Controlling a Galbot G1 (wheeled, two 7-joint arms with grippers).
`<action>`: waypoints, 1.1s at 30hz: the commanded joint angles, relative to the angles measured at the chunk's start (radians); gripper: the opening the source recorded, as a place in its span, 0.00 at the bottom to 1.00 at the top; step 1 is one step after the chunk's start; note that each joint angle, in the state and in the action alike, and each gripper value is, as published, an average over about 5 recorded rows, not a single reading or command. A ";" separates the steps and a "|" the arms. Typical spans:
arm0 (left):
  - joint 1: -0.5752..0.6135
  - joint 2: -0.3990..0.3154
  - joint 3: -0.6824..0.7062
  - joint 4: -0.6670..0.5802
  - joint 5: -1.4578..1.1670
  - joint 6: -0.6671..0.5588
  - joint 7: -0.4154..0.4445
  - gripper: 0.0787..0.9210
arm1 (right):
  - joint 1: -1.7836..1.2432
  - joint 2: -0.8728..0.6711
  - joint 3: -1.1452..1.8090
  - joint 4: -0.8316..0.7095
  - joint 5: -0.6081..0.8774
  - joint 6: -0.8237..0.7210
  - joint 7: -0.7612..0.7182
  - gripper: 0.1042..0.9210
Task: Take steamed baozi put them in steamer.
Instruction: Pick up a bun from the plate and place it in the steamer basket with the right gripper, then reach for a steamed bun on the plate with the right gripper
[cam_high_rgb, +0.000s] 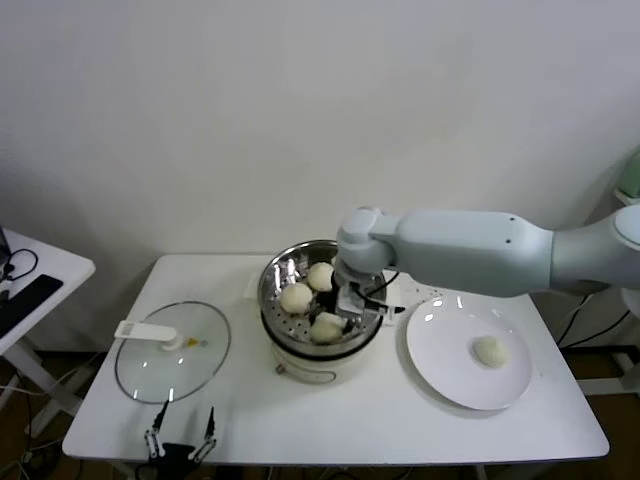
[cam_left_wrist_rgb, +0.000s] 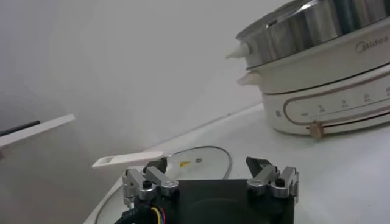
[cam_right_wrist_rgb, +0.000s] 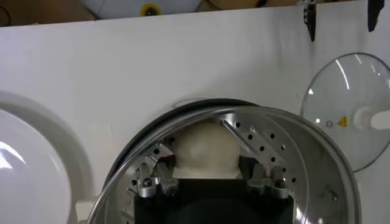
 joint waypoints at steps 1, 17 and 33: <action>0.000 -0.019 0.000 -0.001 0.000 0.000 0.001 0.88 | -0.040 0.022 0.010 -0.038 -0.016 0.020 0.011 0.71; 0.002 -0.018 -0.002 0.003 0.006 -0.002 0.001 0.88 | 0.268 -0.012 -0.099 -0.170 0.398 0.108 -0.127 0.88; -0.001 -0.016 -0.004 0.002 0.000 -0.002 0.001 0.88 | 0.315 -0.316 -0.321 -0.164 0.593 -0.390 -0.057 0.88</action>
